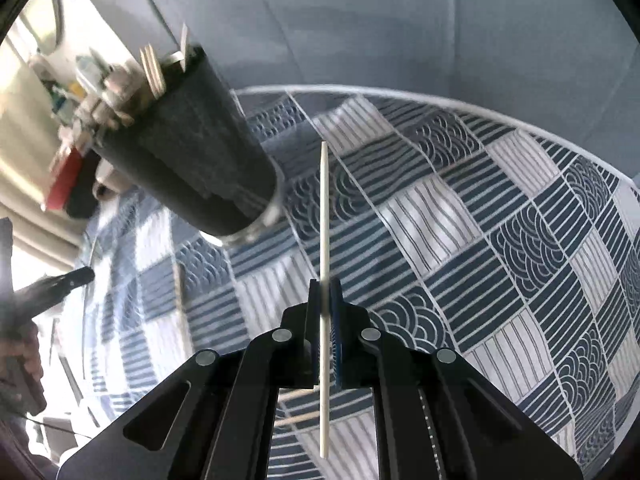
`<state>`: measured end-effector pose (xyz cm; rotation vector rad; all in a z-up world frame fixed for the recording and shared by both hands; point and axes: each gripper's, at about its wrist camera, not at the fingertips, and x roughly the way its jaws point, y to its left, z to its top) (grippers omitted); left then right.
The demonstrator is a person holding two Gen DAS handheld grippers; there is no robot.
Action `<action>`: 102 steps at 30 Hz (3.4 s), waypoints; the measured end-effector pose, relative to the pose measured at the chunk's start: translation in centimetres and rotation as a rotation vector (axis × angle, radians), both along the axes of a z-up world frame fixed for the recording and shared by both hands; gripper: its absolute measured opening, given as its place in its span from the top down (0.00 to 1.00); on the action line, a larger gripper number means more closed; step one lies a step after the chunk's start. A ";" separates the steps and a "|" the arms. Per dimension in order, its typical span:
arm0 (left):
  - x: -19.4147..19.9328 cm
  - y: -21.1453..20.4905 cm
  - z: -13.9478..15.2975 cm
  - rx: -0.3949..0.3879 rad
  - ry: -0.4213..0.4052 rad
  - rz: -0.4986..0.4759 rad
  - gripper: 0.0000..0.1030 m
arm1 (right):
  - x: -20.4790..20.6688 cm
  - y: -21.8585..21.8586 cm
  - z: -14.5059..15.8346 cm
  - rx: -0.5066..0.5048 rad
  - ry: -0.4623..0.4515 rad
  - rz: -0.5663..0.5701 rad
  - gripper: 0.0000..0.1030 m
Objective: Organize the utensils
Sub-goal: 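Close the right tool on a chopstick while the left tool grasps another, then carry the left tool's chopstick over the holder while the right tool carries its own, then lower the left tool's chopstick into the holder and open while the right tool releases its own, then move both open tools back down toward the chopsticks on the cloth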
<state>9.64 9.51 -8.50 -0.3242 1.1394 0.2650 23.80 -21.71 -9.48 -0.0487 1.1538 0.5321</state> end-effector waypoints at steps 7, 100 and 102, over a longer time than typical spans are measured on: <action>3.7 -0.1 5.9 -0.001 -0.163 -0.066 0.95 | 0.3 1.0 4.6 0.068 -0.084 -0.023 0.96; 8.1 -2.2 5.3 -0.166 -0.401 -0.168 0.31 | -4.7 1.4 6.3 0.144 -0.259 -0.269 0.29; 7.7 -2.5 3.9 -0.170 -0.362 -0.171 0.30 | -5.4 0.8 5.2 0.113 -0.230 -0.289 0.27</action>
